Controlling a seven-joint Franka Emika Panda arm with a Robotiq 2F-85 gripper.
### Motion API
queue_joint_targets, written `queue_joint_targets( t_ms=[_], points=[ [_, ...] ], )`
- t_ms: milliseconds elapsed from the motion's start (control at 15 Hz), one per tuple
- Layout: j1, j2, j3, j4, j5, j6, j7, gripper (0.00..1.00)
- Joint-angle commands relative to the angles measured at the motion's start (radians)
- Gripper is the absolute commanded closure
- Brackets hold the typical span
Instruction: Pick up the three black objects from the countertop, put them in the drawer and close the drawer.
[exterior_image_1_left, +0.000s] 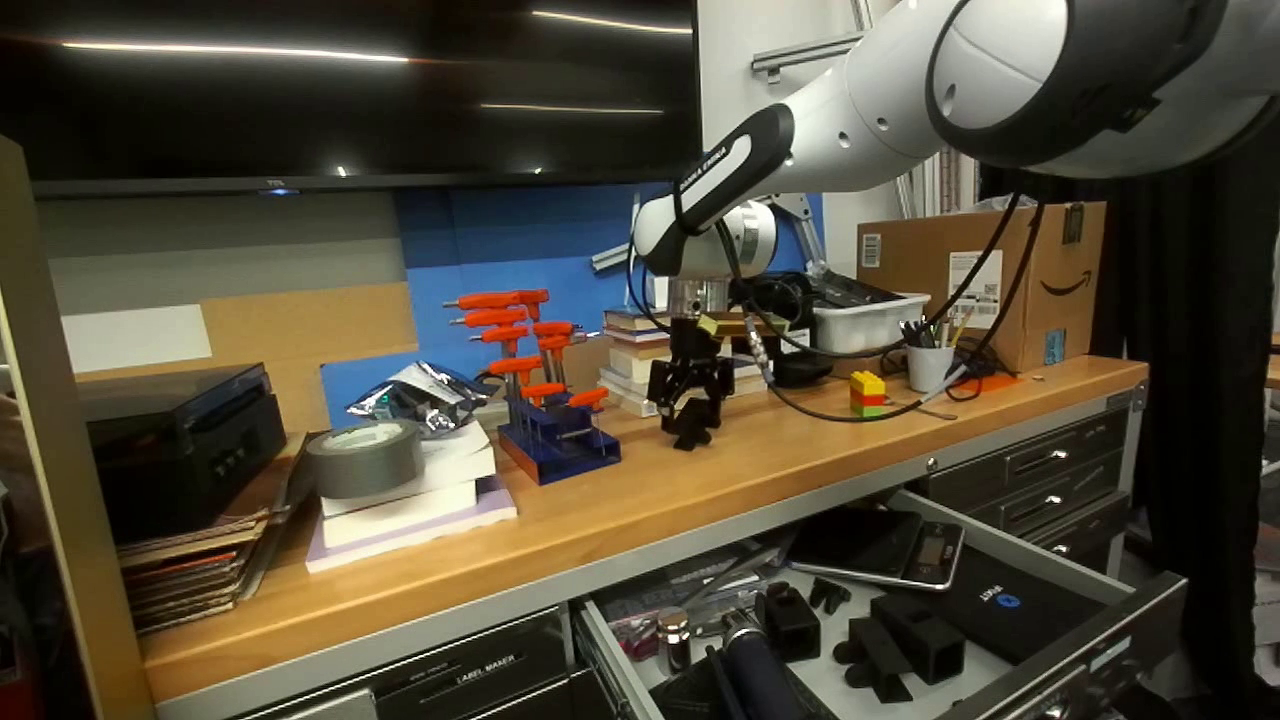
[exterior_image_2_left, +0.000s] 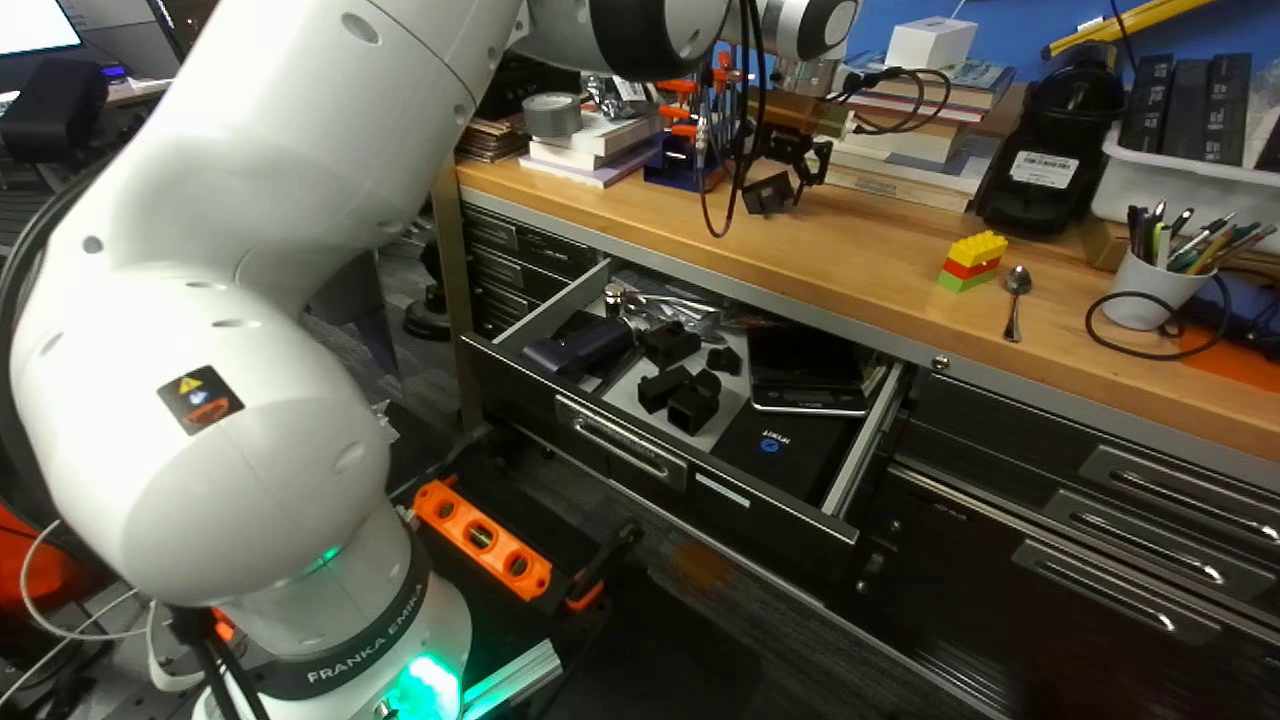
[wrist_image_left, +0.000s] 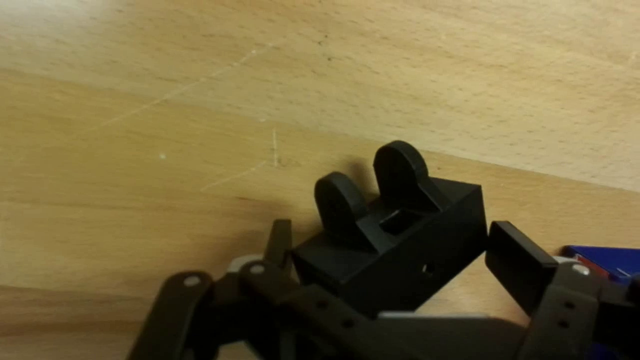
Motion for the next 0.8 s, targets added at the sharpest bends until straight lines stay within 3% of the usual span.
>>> queue_joint_targets(
  t_ms=[0,267,333,400,467,733],
  points=[
    [-0.001,0.007,0.009,0.03,0.001,-0.032,-0.019,0.0],
    [0.0,0.007,0.016,0.022,0.003,-0.031,-0.033,0.0],
    [0.001,0.007,0.018,0.022,0.003,-0.029,-0.037,0.07],
    [0.002,0.007,0.019,0.021,0.001,-0.027,-0.04,0.26],
    [0.002,0.005,0.02,0.024,0.002,-0.026,-0.042,0.33],
    [0.001,0.003,0.025,0.034,0.005,-0.025,-0.052,0.45]
  ],
)
